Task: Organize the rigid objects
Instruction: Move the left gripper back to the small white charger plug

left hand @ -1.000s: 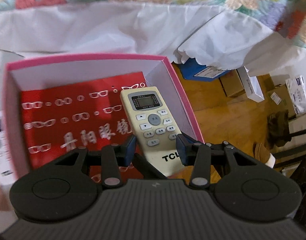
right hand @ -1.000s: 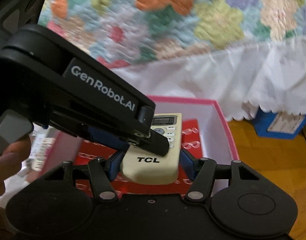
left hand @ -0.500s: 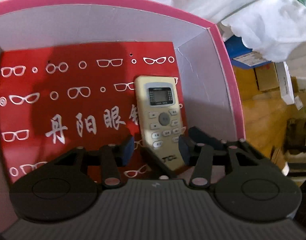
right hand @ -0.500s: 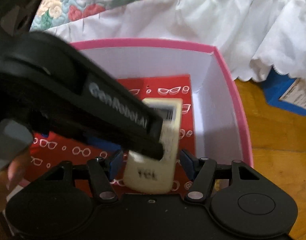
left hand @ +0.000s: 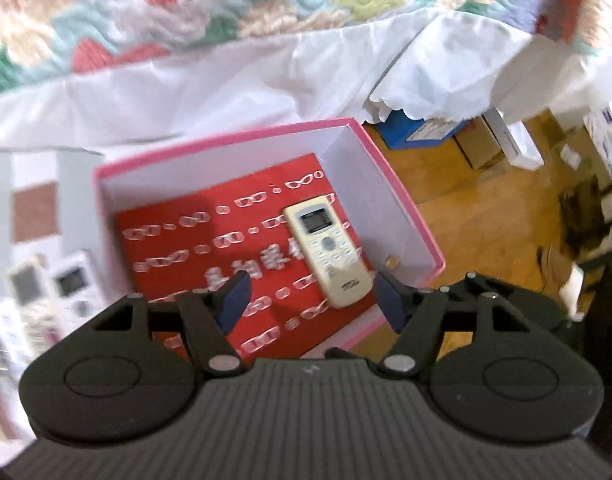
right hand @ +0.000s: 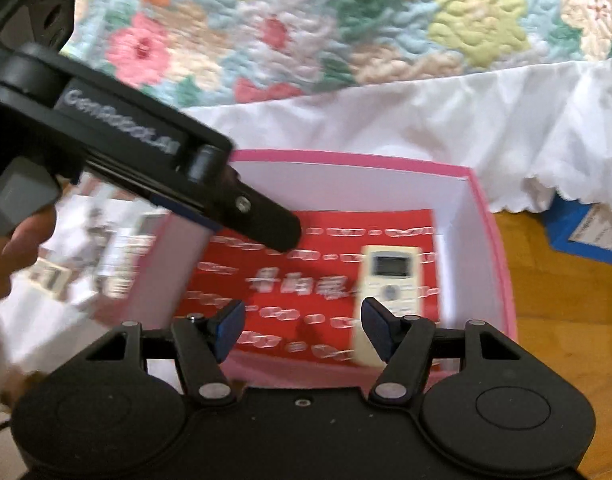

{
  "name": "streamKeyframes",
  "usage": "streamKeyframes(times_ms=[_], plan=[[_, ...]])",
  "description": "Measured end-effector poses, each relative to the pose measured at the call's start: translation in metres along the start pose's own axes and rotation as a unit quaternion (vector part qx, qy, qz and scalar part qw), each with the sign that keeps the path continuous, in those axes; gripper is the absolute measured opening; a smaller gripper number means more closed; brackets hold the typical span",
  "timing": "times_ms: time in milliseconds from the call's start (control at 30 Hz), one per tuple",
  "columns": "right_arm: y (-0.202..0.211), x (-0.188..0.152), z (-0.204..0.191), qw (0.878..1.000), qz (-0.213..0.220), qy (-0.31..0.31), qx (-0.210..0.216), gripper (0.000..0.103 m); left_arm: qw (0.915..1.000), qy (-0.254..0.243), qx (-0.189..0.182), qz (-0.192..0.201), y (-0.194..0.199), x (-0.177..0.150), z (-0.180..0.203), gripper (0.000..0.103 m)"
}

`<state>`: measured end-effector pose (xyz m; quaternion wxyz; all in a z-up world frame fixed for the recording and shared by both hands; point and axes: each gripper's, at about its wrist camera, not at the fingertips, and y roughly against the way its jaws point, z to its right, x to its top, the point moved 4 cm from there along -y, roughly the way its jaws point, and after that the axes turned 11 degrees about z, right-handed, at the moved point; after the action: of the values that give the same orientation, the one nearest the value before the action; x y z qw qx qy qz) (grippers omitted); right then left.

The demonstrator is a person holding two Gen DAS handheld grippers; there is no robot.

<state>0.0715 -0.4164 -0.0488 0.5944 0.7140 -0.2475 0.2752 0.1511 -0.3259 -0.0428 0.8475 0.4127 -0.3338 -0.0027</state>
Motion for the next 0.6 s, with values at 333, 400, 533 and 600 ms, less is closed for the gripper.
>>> streamKeyframes(times_ms=[333,400,533,600], plan=[[0.020,0.021,-0.086,0.988,0.012,0.005,0.157,0.069,0.9970,-0.037,0.068,-0.002,0.097,-0.020,-0.066,0.079],[0.016,0.017,-0.109,0.985,0.008,0.021,0.173,0.069,0.9969,-0.018,0.077,0.004,0.111,-0.026,-0.088,0.081],[-0.002,-0.009,-0.156,0.978,-0.022,0.041,0.205,0.069,0.9942,0.000,0.107,0.005,0.122,-0.045,-0.128,0.084],[-0.015,-0.016,-0.170,0.976,-0.029,0.038,0.214,0.069,0.9931,0.006,0.117,-0.004,0.118,-0.059,-0.145,0.084]])
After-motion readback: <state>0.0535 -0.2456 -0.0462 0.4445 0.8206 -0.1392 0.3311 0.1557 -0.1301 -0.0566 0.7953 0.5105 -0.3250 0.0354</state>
